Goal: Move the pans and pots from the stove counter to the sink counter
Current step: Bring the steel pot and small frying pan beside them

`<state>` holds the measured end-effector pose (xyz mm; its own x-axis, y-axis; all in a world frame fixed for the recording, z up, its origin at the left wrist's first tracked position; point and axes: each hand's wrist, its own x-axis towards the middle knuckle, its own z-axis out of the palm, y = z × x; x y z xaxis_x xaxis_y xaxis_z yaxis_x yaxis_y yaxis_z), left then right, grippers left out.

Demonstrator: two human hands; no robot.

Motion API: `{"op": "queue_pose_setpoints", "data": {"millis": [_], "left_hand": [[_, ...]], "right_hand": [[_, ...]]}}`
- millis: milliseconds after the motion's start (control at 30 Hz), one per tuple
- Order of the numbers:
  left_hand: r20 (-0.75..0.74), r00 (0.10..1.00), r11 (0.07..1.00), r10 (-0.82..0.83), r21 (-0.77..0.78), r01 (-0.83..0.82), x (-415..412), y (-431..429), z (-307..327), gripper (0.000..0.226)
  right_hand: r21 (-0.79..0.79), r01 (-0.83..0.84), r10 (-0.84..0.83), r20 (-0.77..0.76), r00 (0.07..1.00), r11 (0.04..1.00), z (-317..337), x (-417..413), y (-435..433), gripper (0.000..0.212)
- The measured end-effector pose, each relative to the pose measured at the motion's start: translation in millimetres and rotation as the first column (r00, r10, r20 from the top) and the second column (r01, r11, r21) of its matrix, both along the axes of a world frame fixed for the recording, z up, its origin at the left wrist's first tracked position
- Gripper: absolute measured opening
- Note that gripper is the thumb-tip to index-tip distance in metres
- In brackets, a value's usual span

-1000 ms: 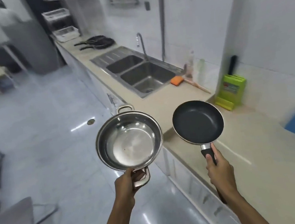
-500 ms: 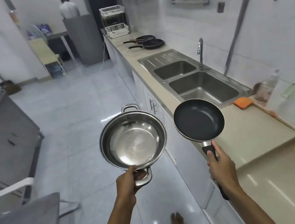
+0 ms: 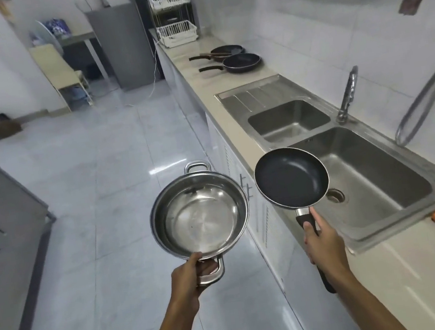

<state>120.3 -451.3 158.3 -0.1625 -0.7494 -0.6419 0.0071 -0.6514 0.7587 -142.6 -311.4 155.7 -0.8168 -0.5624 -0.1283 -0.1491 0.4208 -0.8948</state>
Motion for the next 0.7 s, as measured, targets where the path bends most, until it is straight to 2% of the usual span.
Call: {"op": "queue_pose_setpoints", "data": {"millis": [267, 500, 700], "left_hand": [[0.003, 0.994, 0.994, -0.11, -0.024, 0.11, -84, -209, -18, 0.025], [0.029, 0.962, 0.961, -0.273, -0.048, 0.274, -168, -411, -14, 0.027], [0.068, 0.922, 0.921, -0.38, -0.065, 0.384, -264, -566, -12, 0.027]], "right_hand": [[0.003, 0.078, -0.078, -0.014, 0.997, 0.997, -16, -73, -175, 0.05], [0.001, 0.259, -0.259, 0.016, 0.966, 0.966, -13, -141, -330, 0.049], [0.017, 0.347, -0.347, -0.008, 0.938, 0.938, -11, -204, -436, 0.047]]}}
